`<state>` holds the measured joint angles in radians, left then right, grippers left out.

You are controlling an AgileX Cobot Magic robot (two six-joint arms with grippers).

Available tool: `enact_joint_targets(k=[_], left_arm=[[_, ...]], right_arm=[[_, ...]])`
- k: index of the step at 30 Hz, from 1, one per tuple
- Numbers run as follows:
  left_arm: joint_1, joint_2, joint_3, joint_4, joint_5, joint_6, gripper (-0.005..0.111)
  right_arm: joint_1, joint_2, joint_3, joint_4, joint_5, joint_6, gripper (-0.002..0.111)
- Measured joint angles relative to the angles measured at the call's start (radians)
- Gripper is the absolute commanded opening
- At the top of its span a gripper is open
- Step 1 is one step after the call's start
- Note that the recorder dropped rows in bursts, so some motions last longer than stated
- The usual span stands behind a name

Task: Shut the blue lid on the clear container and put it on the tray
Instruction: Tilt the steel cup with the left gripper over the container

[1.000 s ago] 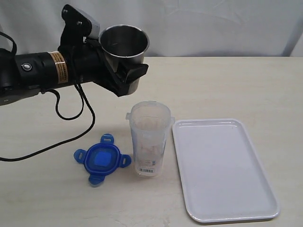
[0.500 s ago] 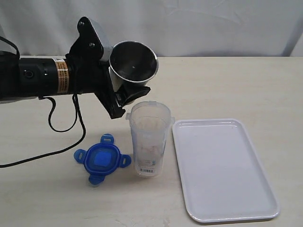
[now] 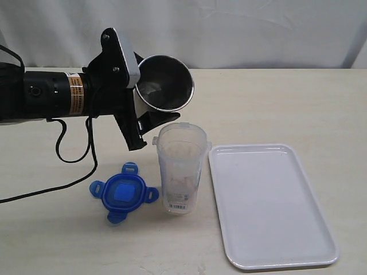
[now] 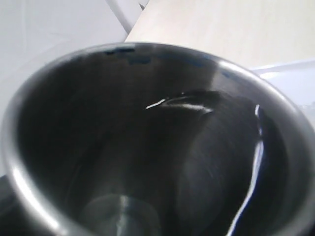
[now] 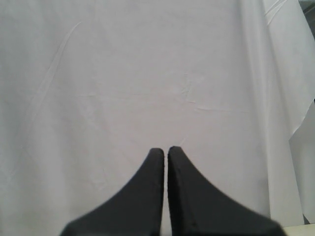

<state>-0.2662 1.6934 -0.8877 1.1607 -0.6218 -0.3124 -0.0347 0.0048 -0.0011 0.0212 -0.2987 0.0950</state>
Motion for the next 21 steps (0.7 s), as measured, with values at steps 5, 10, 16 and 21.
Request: enact_joint_targets(k=[5,10,16,21], left_arm=[[0.000,0.000,0.000,0.000,0.000,0.044,0.000],[0.000,0.000,0.000,0.000,0.000,0.068,0.000],[0.000,0.000,0.000,0.000,0.000,0.091,0.000],[0.000,0.000,0.000,0.000,0.003,0.113,0.000]], right_arm=[[0.000,0.000,0.000,0.000,0.000,0.000,0.004],[0.000,0.000,0.000,0.000,0.001,0.000,0.004],[0.000,0.000,0.000,0.004,0.001,0.000,0.004],[0.000,0.000,0.000,0.004,0.001,0.000,0.004]])
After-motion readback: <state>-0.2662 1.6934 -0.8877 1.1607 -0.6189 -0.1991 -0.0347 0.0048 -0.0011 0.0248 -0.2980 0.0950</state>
